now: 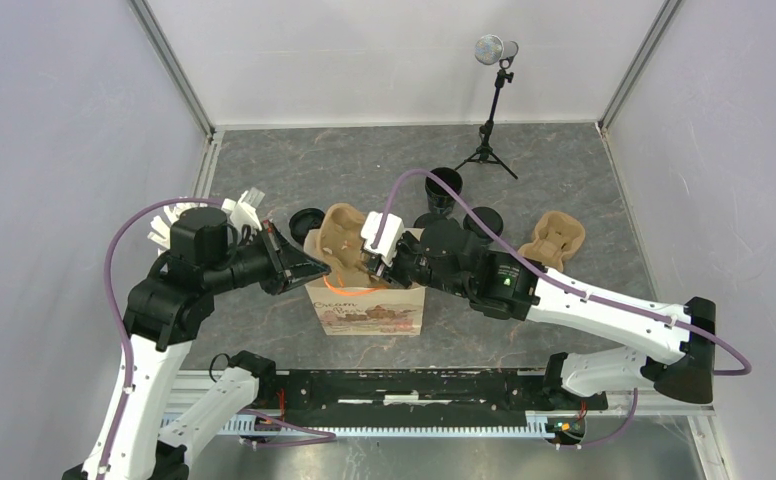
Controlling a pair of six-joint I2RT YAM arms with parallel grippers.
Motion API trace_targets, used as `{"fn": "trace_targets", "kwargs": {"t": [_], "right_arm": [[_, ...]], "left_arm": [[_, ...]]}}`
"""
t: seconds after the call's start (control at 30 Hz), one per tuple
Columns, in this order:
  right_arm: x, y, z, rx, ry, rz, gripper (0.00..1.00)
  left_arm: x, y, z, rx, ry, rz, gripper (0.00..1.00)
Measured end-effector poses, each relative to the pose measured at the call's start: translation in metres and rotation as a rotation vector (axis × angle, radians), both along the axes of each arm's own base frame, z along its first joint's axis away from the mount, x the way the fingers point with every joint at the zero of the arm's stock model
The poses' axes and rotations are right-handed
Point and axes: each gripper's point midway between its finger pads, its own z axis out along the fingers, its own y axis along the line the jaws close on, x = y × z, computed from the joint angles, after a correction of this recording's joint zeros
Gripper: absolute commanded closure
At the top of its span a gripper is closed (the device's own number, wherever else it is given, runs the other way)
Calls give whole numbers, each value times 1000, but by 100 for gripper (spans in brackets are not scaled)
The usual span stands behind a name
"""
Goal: Pack the takeout coffee
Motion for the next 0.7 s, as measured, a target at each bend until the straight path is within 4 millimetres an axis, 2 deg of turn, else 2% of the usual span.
{"fn": "trace_targets", "kwargs": {"t": [0.3, 0.4, 0.7], "right_arm": [[1, -1, -2, 2, 4, -12, 59], [3, -4, -5, -3, 3, -24, 59], [4, -9, -8, -12, -3, -31, 59]], "left_arm": [[-7, 0, -1, -4, 21, -15, 93], [-11, 1, -3, 1, 40, -18, 90], [-20, 3, -6, 10, 74, -21, 92]]}}
